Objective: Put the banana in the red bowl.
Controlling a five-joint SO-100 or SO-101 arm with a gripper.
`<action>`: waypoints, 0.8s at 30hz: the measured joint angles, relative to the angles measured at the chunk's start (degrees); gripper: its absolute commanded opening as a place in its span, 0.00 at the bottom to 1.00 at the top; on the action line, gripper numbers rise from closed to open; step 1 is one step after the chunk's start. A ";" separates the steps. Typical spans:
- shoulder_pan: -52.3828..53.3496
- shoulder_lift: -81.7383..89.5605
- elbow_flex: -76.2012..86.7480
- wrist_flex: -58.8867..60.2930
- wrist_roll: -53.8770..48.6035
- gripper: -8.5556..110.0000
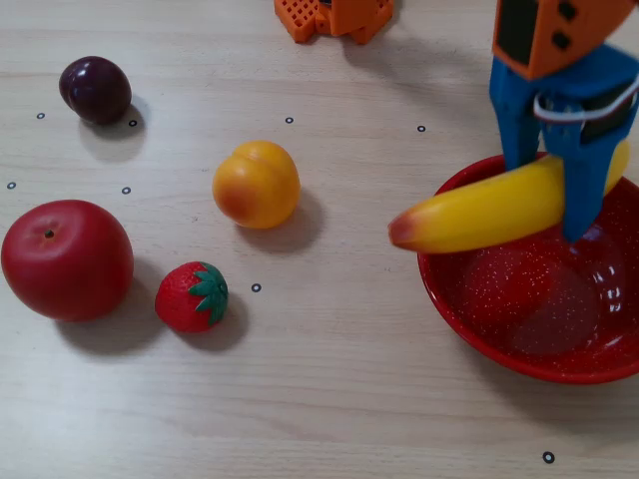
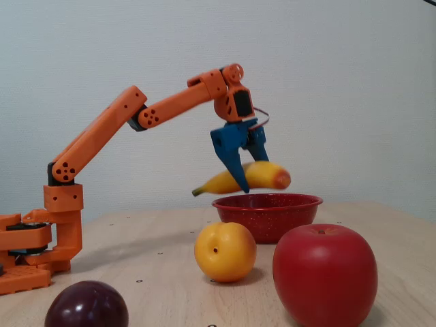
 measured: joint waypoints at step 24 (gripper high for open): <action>-0.53 1.76 0.18 -4.83 0.00 0.13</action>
